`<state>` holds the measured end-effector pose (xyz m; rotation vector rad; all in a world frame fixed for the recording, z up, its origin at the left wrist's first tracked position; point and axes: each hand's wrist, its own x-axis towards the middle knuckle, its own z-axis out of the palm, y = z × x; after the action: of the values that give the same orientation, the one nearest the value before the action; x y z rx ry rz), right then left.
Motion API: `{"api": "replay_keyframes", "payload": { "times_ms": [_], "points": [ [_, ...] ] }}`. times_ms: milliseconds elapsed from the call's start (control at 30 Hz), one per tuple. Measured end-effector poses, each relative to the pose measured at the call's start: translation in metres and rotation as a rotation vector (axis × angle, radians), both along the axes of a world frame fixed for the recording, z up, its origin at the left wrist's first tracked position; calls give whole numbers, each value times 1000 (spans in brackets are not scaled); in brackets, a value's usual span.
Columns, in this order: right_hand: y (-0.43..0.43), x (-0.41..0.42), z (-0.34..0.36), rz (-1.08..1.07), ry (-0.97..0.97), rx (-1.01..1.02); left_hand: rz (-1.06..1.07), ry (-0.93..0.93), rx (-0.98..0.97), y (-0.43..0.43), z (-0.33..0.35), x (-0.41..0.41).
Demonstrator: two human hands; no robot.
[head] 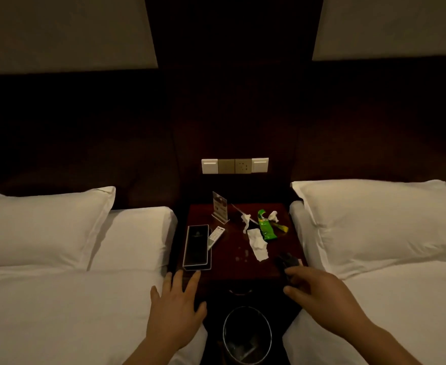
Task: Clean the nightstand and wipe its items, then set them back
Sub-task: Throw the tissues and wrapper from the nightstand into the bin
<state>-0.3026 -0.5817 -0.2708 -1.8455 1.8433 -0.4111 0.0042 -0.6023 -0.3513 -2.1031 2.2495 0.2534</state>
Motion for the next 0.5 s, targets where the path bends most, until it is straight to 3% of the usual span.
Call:
{"api": "replay_keyframes", "payload": {
  "times_ms": [300,500],
  "points": [
    [-136,2,-104,16,-102,157,61,-15,85,-124,-89,-19],
    [-191,11,-167,-28,-126,195,-77,40,102,-195,-146,-34]
  ]
}}
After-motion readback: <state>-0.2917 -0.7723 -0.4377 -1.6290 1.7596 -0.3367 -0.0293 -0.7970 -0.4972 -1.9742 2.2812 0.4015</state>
